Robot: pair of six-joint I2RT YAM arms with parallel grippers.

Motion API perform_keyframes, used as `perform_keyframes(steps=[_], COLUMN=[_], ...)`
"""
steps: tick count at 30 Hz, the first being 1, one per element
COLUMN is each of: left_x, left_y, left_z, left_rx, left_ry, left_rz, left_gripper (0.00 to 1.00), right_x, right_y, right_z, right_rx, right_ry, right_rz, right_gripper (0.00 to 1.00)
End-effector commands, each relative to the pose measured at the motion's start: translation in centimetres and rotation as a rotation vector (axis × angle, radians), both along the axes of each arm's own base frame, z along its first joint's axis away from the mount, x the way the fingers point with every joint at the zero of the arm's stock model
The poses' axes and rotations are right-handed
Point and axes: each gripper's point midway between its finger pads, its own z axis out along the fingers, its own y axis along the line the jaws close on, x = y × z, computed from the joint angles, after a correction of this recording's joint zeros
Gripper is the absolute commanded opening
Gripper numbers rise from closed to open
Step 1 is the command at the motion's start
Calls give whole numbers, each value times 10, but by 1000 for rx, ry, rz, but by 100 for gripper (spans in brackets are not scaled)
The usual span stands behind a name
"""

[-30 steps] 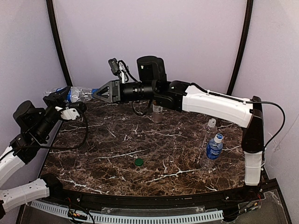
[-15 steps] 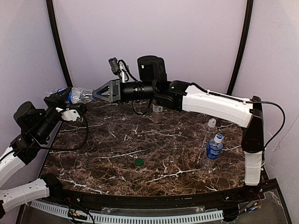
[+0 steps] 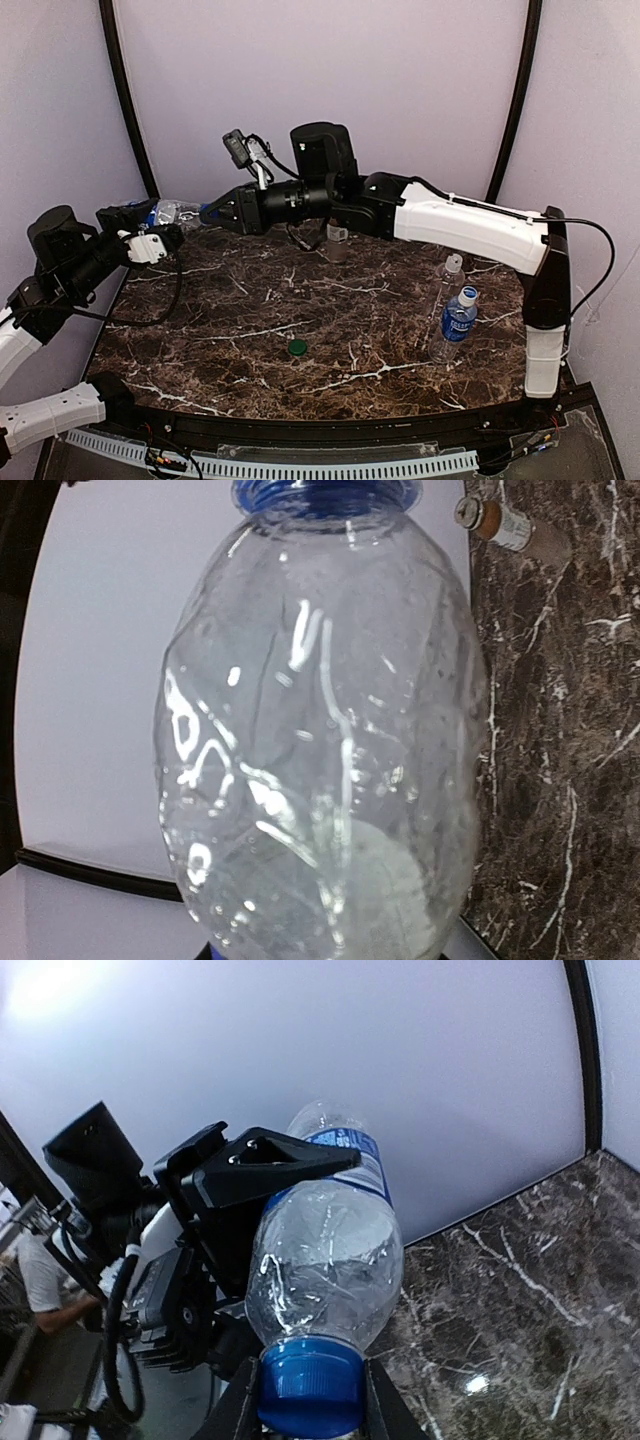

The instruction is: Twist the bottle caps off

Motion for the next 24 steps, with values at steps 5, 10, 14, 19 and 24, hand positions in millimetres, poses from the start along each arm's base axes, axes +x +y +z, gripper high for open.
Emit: perform_keyframes(steps=[5, 10, 14, 19, 24], left_x=[-57, -84, -99, -107, -106], left_y=[-32, -39, -42, -42, -42], left_z=[-42, -55, -63, -73, -73], left_rx=[-79, -42, -32, -8, -10], left_ry=[424, 558, 636, 689, 692], left_rz=[-282, -379, -432, -450, -452], left_gripper=[23, 21, 21, 21, 21], right_x=[-76, -95, -109, -117, -111], right_y=[-11, -17, -22, -24, -18], right_z=[-35, -62, -71, -66, -61], right_rx=[-226, -377, -410, -371, -399], right_ry=[-764, -1236, -1618, -2086, -2236], right_rz=[127, 128, 144, 94, 38], right_gripper=[0, 0, 0, 0, 0])
